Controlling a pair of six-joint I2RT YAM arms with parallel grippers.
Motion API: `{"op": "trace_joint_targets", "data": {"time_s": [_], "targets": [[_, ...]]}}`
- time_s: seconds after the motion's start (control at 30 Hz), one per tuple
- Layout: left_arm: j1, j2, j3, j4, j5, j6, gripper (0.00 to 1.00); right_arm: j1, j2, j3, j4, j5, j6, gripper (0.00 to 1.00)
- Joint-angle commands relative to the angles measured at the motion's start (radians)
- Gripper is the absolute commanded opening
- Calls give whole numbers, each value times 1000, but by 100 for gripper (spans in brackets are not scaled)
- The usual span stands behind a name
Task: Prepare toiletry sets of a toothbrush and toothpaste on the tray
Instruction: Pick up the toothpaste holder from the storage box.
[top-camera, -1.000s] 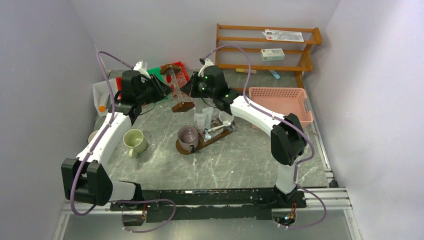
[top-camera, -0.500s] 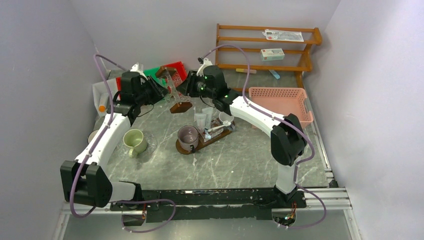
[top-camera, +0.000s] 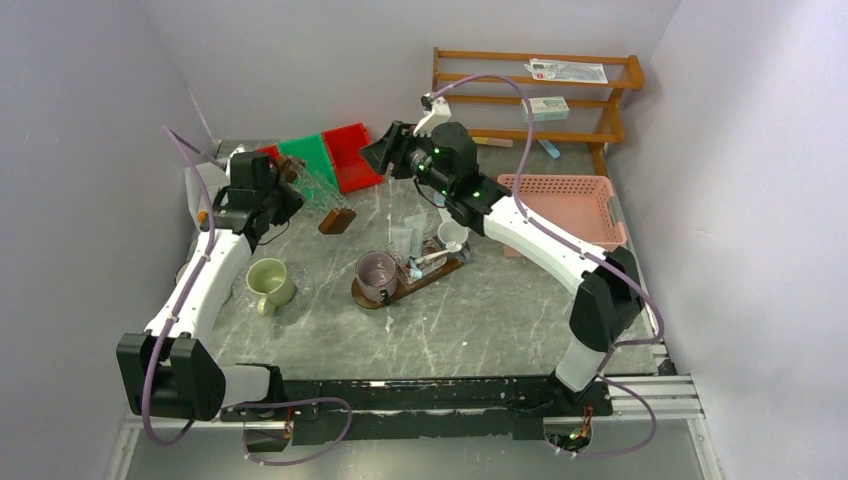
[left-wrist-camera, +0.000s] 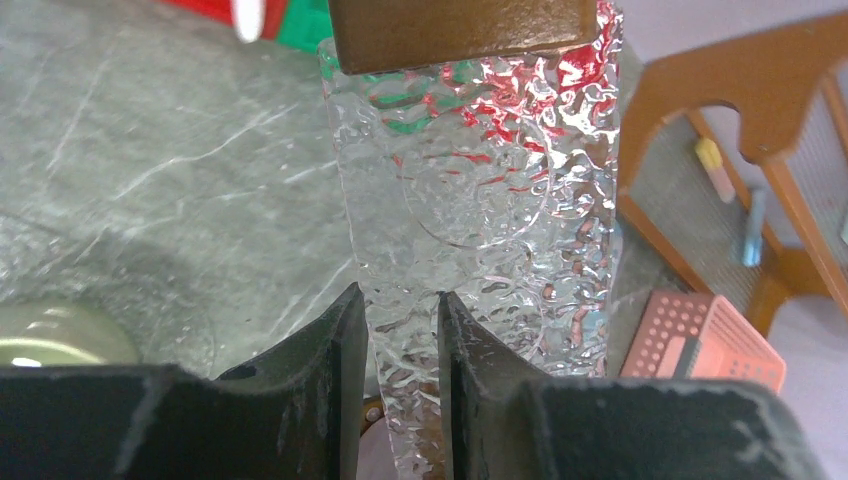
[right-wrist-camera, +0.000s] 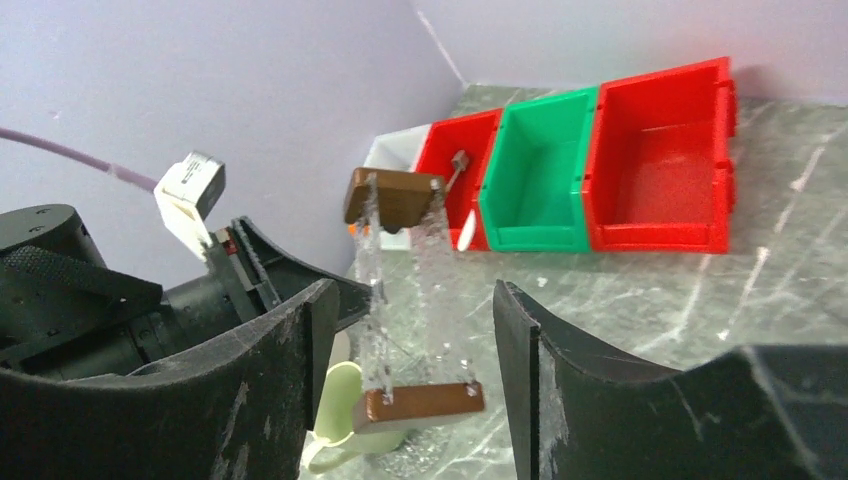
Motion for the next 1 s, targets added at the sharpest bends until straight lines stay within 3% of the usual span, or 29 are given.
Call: {"op": "trace_joint_targets", "data": {"time_s": [0.0, 0.2, 0.37, 0.8, 0.97], "targets": [[17, -27, 9, -78, -103, -116, 5, -13, -64, -77, 12, 95, -48, 63], [24, 3, 19, -176, -179, -224, 5, -22, -174, -185, 14, 159, -90, 64], [69, 13, -34, -156, -171, -270, 5, -31, -283, -301, 16, 203, -115, 66], [190, 89, -73, -177, -174, -251, 5, -37, -532, -536, 38, 411, -204, 82], [216, 125, -63, -191, -140, -249, 5, -36, -622, -611, 72, 502, -245, 84]]}}
